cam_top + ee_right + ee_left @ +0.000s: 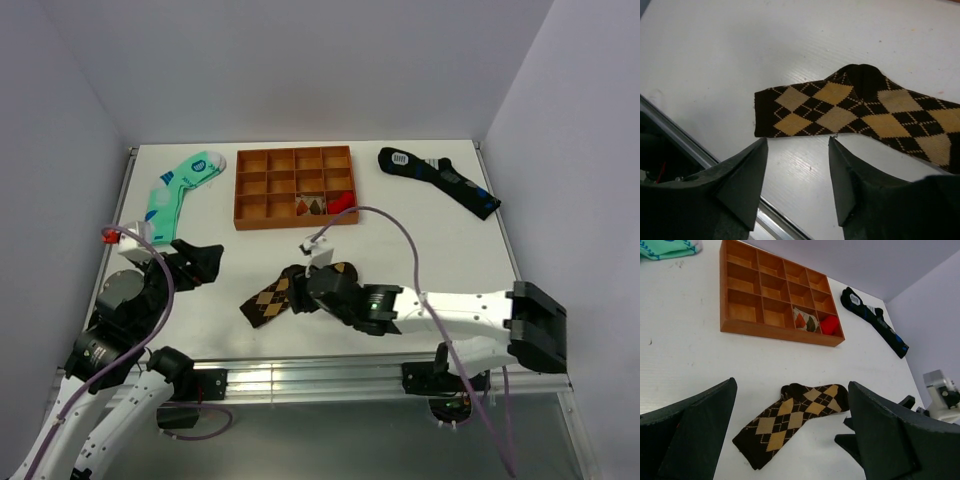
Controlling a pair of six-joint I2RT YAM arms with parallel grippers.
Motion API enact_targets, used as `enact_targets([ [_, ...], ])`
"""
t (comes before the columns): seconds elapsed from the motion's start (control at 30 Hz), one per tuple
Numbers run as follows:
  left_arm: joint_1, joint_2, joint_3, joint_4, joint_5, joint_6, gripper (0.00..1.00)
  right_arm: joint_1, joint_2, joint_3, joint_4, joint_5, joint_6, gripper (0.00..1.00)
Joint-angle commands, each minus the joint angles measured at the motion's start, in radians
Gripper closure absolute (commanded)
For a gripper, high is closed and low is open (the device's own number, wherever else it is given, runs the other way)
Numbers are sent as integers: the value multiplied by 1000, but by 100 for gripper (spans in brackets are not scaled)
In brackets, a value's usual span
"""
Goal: Roll the socks
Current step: Fold the sock at the center of the board.
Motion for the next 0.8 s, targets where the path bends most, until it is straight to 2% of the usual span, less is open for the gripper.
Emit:
enact_targets([
  [0.0,-4,-18,10,-7,-76,-30,1,34,104,109,93,89,-18,42],
  [0.13,-4,-23,18,-44,-152,-65,3,97,309,221,98,143,-73,47],
  [0.3,-5,-21,25,-70,-206,-96,4,143,480,330,116,143,-122,52],
  [0.47,-4,-6,27,-71,-206,-97,4,145,552,354,157,106,-139,53],
  [0.77,-5,8,25,-64,-189,-88,4,177,686,429,137,152,-132,55],
])
